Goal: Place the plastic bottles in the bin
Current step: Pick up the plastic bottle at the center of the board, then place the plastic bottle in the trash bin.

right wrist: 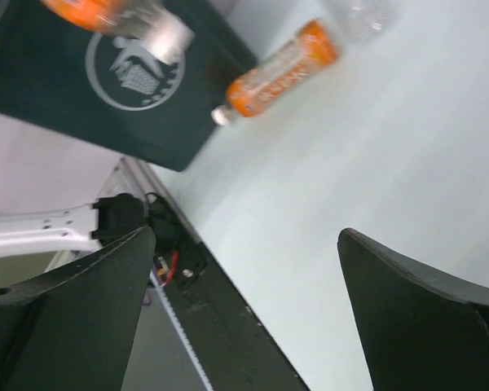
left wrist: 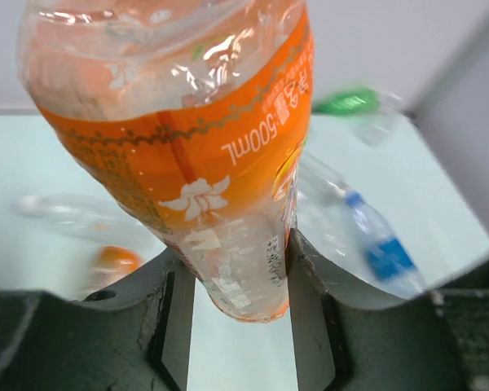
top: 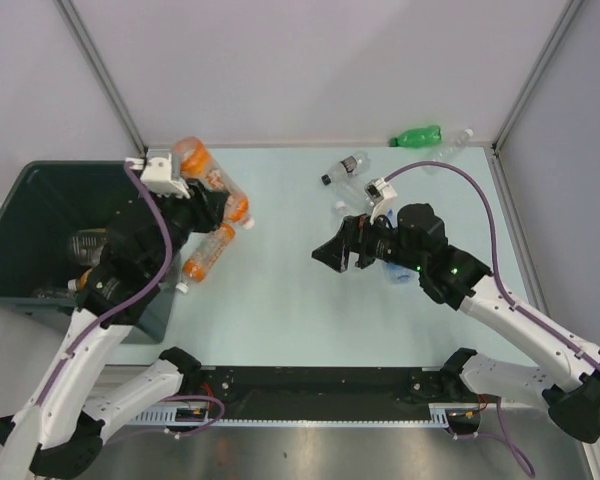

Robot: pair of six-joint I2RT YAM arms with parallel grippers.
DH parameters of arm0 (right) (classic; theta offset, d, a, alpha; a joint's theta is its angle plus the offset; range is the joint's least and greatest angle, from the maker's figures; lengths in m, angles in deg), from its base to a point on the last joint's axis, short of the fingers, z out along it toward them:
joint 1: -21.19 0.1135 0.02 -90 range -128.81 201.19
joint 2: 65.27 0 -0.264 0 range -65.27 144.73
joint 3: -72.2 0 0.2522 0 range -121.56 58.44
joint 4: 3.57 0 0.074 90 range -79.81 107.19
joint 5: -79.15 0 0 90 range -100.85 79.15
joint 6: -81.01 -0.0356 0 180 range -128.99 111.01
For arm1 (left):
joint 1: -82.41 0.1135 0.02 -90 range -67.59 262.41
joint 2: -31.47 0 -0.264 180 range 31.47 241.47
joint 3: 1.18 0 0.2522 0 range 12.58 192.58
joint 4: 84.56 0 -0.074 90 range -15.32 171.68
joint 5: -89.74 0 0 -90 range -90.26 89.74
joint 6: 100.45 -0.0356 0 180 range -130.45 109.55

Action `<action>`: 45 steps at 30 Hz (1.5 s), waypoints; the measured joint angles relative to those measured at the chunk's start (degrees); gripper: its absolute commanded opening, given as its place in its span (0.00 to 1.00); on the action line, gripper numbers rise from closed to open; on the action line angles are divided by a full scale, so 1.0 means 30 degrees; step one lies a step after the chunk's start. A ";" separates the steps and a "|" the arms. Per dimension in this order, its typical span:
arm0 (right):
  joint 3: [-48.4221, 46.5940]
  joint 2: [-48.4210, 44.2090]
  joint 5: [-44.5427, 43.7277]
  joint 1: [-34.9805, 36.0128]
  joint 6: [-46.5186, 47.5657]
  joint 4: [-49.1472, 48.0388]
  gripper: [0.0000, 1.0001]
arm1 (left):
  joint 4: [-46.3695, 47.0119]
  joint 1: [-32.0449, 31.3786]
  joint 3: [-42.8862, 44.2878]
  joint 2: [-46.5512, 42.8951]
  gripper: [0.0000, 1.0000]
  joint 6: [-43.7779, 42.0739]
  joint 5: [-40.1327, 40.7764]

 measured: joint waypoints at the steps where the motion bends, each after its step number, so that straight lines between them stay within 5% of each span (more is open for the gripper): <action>1: -0.0007 -0.0022 -0.0423 -0.0066 0.0102 0.0342 1.00 | -0.0656 0.0000 0.0678 0.0000 0.39 -0.0532 0.1406; 9: 0.0000 0.0379 -0.2652 -0.0313 0.0262 0.2616 1.00 | -0.2586 0.0000 0.5071 0.0561 0.39 -0.3636 1.1584; 15: 0.0000 0.0670 -0.3249 -0.0321 0.0270 0.3213 1.00 | 0.0525 0.0022 0.4779 -0.0058 0.46 -0.7963 1.8047; 18: 0.0000 0.0670 -0.3439 -0.0357 0.0270 0.3271 1.00 | 0.4503 0.0095 0.3417 -0.0721 0.61 -1.1795 2.0538; 20: 0.0000 0.0678 -0.3504 -0.0408 0.0270 0.3322 1.00 | 0.6084 0.0153 0.2878 -0.1005 0.82 -1.3449 2.1653; 25: 0.0000 0.0794 -0.3512 -0.0481 0.0262 0.3432 1.00 | 0.7504 0.0277 0.2703 -0.1071 1.00 -1.4877 2.3052; 36: 0.0000 0.0823 -0.3599 -0.0590 0.0262 0.3934 1.00 | 0.4029 0.0335 0.3796 -0.0299 1.00 -1.3034 2.2950; 45: 0.0000 0.1166 -0.3781 -0.0619 0.0255 0.4095 1.00 | -0.3351 0.0364 0.6980 0.2091 1.00 -0.7169 1.5977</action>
